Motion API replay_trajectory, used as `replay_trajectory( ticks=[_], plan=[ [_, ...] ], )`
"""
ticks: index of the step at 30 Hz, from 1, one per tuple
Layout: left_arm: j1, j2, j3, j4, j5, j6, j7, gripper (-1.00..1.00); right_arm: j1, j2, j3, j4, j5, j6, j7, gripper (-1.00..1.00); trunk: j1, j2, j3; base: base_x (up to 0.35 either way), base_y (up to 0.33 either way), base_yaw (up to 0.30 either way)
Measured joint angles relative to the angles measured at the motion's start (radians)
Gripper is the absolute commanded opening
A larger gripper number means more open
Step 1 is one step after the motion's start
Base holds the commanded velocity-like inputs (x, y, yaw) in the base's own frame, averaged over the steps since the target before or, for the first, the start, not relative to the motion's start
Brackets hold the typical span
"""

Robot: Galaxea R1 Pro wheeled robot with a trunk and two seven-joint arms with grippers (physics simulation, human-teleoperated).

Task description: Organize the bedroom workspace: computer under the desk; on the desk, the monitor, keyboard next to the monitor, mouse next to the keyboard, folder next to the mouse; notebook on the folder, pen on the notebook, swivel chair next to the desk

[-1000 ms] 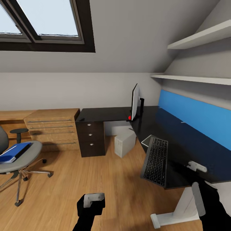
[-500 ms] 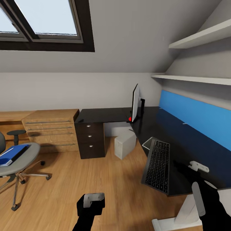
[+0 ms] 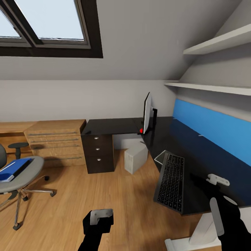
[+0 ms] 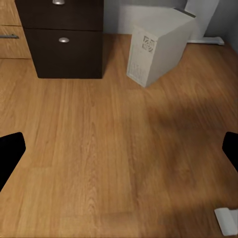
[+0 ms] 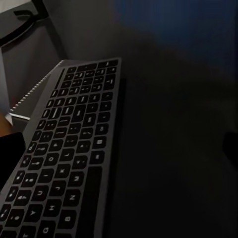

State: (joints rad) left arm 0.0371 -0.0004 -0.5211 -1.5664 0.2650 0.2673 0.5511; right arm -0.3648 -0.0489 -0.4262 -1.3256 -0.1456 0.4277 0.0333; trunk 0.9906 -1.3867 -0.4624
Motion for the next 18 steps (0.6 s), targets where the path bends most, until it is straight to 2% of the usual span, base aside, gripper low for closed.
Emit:
replay_trajectory(
  ticks=[6,10,14,18],
  plan=[
    [0.000,-0.001,0.007,0.003,0.001,0.001,0.000,1.00,0.001,0.000,0.006,-0.016,0.047,0.000,0.000,1.00,-0.023,0.042,0.019,0.000,0.000,0.000],
    [0.000,-0.001,0.032,0.004,0.002,0.002,0.000,1.00,0.000,0.000,0.024,-0.018,0.085,0.001,-0.008,1.00,-0.038,0.070,0.031,0.000,0.000,0.000],
    [0.000,-0.001,0.071,0.005,0.004,0.002,0.000,1.00,-0.008,0.000,0.067,0.006,0.122,0.001,-0.029,1.00,-0.054,0.098,0.044,0.000,0.000,0.000],
    [0.000,-0.002,0.103,0.007,0.005,0.003,0.000,1.00,-0.056,-0.001,0.131,0.110,0.146,0.000,-0.068,1.00,-0.069,0.126,0.056,0.000,0.000,0.000]
  ],
)
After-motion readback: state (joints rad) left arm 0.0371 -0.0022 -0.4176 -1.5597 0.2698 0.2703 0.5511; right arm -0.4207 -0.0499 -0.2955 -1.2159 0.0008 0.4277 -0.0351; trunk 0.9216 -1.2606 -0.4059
